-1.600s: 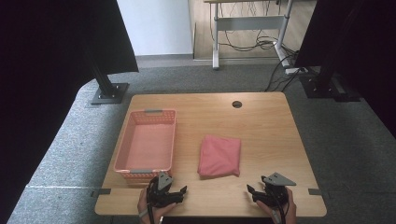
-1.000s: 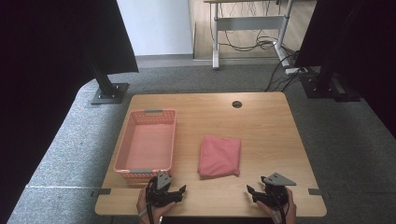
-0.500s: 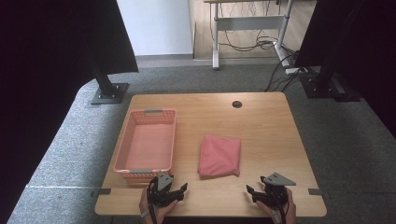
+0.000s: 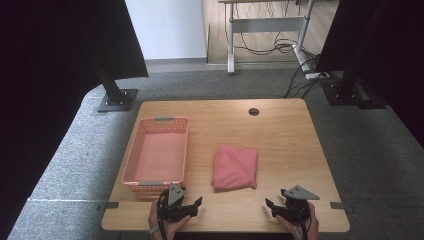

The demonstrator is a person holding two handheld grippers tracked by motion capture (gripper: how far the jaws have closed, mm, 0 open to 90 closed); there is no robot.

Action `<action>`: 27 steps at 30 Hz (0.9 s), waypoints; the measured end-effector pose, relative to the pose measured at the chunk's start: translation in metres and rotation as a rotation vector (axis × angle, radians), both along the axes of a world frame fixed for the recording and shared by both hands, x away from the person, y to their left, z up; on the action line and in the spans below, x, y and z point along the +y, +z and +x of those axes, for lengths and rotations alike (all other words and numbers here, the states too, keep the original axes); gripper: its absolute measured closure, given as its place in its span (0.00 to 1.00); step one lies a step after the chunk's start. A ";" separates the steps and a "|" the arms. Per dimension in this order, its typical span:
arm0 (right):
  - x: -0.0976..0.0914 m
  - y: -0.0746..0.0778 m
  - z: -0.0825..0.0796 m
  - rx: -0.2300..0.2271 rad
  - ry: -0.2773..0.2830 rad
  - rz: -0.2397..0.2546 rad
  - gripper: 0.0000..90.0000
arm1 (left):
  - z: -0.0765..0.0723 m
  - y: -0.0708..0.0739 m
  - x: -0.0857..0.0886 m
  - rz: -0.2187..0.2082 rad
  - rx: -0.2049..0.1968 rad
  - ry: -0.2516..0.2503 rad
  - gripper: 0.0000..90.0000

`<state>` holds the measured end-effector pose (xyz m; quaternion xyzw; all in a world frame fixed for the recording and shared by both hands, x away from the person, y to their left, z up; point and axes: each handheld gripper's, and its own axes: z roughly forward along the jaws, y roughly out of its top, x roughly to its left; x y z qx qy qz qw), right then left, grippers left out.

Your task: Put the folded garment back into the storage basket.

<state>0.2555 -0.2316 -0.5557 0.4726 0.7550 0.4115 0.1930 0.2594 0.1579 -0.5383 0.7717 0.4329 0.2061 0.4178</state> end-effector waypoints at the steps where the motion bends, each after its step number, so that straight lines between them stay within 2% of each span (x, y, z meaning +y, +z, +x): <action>1: 0.000 0.000 0.000 0.000 0.000 0.000 0.31 | 0.000 0.002 -0.001 0.001 -0.005 -0.003 0.28; 7: 0.000 0.000 0.001 0.002 0.007 0.006 0.31 | 0.001 0.012 -0.008 -0.006 -0.027 -0.015 0.26; 16: 0.000 -0.001 0.001 0.004 0.016 0.012 0.31 | 0.006 0.029 -0.018 0.011 -0.052 -0.029 0.25; 27: 0.001 -0.003 0.002 0.014 0.015 0.002 0.31 | 0.017 0.033 -0.025 -0.006 -0.040 -0.023 0.26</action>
